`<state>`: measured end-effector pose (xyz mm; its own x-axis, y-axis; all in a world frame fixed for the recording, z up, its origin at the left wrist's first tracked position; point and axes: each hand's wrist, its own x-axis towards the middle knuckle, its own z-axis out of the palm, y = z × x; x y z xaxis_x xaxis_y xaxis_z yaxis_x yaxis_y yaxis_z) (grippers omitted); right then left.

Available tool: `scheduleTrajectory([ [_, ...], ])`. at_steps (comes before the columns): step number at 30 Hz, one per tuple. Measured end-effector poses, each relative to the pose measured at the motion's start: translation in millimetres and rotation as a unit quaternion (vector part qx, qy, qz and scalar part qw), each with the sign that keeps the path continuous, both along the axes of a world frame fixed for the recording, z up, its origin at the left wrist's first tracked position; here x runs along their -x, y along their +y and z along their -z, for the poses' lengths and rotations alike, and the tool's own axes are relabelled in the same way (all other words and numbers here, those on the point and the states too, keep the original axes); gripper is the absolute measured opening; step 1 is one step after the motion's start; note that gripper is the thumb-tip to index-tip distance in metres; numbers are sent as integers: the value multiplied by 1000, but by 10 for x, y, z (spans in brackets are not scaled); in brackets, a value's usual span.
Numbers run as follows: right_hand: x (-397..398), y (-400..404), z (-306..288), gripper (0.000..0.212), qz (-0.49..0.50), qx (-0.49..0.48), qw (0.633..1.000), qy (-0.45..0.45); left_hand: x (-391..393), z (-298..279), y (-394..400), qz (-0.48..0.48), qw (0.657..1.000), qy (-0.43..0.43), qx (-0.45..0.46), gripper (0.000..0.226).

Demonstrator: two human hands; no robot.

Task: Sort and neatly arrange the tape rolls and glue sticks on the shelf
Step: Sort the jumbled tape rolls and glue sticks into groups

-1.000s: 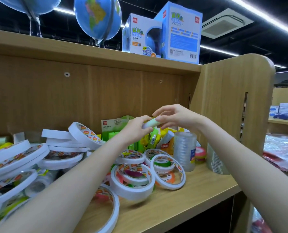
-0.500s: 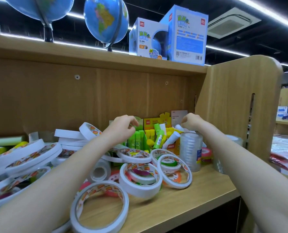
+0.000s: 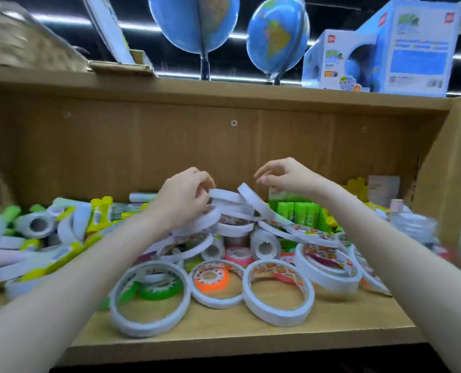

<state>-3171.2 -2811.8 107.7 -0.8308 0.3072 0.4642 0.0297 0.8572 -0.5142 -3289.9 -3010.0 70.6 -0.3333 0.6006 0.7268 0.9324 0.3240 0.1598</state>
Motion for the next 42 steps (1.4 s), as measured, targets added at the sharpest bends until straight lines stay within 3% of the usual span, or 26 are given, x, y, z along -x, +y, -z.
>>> scheduleTrajectory([
  [3, 402, -405, -21, 16, -22, -71, 997, -11, 264, 97, -565, -53, 998, -31, 30, 34],
  [7, 917, -901, -73, 24, -13, -244, 968, -53, 622, 233, -1194, -113, 987, -82, 82, 27],
  [11, 1327, -1331, -10, 41, -137, -210, 949, -189, 788, 352, -1514, -119, 974, -120, 150, 37],
  [14, 1558, -1483, 107, 48, -116, -276, 917, -264, 870, 399, -1607, -109, 968, -141, 176, 42],
  [16, 1623, -1538, 153, 40, -99, -304, 901, -294, 901, 420, -1630, -101, 969, -130, 186, 40],
  [20, 1659, -1505, 174, 10, -79, -299, 933, -182, 939, 381, -1682, -99, 986, -105, 88, 28],
  [23, 1662, -1399, 73, 18, -37, -196, 980, -15, 1064, 244, -1619, -138, 986, -87, 39, 25],
  [25, 1681, -1341, -30, 26, -12, -182, 982, 58, 1154, 143, -1477, -177, 975, -98, 86, 29],
  [28, 1802, -1342, -96, 27, 9, -301, 953, -24, 1282, 80, -1192, -234, 945, -122, 192, 45],
  [31, 1919, -1408, -2, 7, 14, -383, 909, -163, 1359, 108, -986, -279, 925, -123, 226, 58],
  [33, 1965, -1409, 74, 5, 11, -397, 900, -177, 1378, 130, -909, -296, 925, -121, 206, 59],
  [35, 2007, -1416, 135, 18, 23, -433, 884, -175, 1396, 138, -871, -290, 937, -108, 160, 49],
  [38, 2072, -1446, 195, 26, 44, -485, 855, -177, 1457, 133, -869, -233, 962, -113, 93, 34],
  [42, 2063, -1413, 179, 29, 42, -424, 884, -191, 1452, 122, -916, -203, 958, -92, 179, 40],
])
